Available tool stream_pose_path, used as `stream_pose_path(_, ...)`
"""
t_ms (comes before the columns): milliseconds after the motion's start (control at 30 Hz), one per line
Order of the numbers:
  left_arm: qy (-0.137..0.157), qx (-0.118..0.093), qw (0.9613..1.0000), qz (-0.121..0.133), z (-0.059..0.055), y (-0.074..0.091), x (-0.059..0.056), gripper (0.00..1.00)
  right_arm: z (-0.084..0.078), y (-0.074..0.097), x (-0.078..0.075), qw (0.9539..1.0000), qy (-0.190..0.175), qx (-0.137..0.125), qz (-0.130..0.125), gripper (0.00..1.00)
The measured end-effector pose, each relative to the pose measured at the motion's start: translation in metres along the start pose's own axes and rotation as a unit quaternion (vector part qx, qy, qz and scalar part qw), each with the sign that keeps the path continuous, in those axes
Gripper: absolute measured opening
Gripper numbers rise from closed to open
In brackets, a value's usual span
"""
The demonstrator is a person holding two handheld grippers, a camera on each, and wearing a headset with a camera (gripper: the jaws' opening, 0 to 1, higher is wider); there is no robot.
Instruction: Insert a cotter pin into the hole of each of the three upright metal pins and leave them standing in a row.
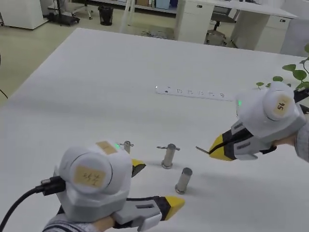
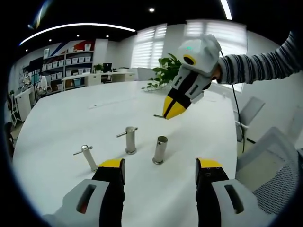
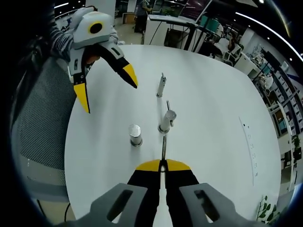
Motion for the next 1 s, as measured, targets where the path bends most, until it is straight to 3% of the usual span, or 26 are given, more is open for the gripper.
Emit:
stream_pose_path(267,0.023,-0.002,0.9996,-0.014,-0.002,0.000,-0.006,0.48,0.006,-0.004,0.019,0.9997,0.020,-0.010,0.006,0.00)
stream_pose_path(567,0.089,-0.029,0.9955,-0.016,0.001,0.001,-0.006,0.41,0.006,-0.011,0.041,0.9994,0.017,-0.021,0.024,0.00)
stream_pose_path(1000,0.191,-0.047,0.9800,-0.032,-0.001,-0.002,-0.012,0.23,0.013,-0.017,0.063,0.9981,0.036,-0.030,0.042,0.00)
Point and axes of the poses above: the centre of the closed fingertips' face, and the gripper's own axes: y roughly backward along the fingers, x roughly to its left, z roughly out of its top, the point moved 5 cm from there along y, roughly backward along the fingers, and after that the axes turned 15 degrees about -x, right-handed, at the moved point
